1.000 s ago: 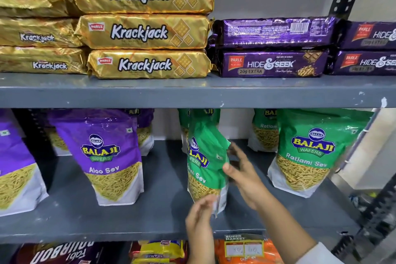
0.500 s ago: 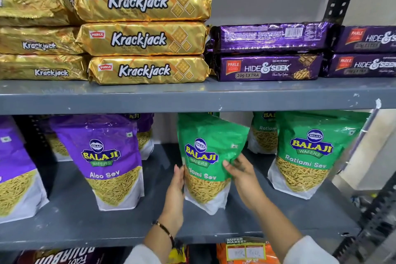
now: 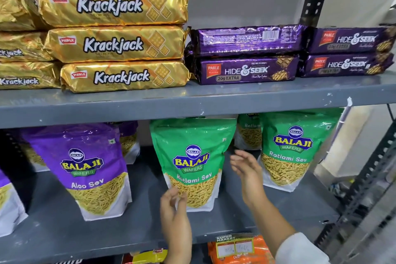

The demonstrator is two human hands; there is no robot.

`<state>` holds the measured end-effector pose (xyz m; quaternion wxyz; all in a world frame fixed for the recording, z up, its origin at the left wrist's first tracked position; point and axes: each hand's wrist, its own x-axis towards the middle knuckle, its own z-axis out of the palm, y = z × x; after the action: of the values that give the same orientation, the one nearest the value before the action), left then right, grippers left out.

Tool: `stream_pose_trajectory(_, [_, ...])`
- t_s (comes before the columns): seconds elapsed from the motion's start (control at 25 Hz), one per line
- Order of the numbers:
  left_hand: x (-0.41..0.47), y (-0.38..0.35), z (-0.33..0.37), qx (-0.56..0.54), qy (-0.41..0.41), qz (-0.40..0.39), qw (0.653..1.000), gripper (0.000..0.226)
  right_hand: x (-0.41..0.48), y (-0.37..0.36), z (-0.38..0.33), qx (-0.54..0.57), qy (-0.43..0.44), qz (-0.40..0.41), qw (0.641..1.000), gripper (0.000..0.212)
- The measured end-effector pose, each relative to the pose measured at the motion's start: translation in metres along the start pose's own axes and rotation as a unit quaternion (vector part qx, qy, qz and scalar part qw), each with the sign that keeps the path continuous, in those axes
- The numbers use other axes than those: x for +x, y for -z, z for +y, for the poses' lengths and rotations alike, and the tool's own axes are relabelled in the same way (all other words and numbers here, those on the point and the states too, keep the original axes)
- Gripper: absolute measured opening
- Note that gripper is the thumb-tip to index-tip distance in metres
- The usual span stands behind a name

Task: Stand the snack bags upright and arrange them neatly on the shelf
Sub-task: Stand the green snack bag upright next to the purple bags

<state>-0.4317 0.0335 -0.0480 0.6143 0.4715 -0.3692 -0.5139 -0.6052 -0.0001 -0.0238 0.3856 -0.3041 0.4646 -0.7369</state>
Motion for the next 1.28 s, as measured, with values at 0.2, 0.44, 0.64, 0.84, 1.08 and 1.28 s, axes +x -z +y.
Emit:
stream_pose_trajectory(0.2, [-0.006,-0.043,0.0,0.111,-0.036,-0.173,0.978,0.032,-0.006,0.038,-0.031,-0.02,-0.004,0.157,0.987,0.031])
stream_pose_trajectory(0.44, [-0.011,-0.109,-0.017,0.114,0.081,-0.302,0.943,0.034,-0.012,0.126,-0.063,-0.03,-0.035,0.227,0.973,0.032])
stream_pose_trajectory(0.64, [0.003,-0.17,-0.021,0.078,0.092,-0.308,0.944,0.063,0.01,0.172,-0.064,-0.06,-0.069,0.184,0.979,0.052])
stream_pose_trajectory(0.84, [0.021,-0.208,-0.054,0.125,0.087,-0.301,0.941,0.08,0.017,0.187,-0.075,-0.122,-0.12,-0.003,0.985,0.07])
stream_pose_trajectory(1.08, [-0.014,-0.207,-0.049,0.146,0.084,-0.305,0.937,0.084,0.04,0.202,-0.066,-0.174,-0.159,-0.051,0.97,0.06])
stream_pose_trajectory(1.28, [-0.028,-0.195,-0.06,0.164,0.109,-0.284,0.939,0.085,0.043,0.209,-0.068,-0.17,-0.161,-0.068,0.97,0.057])
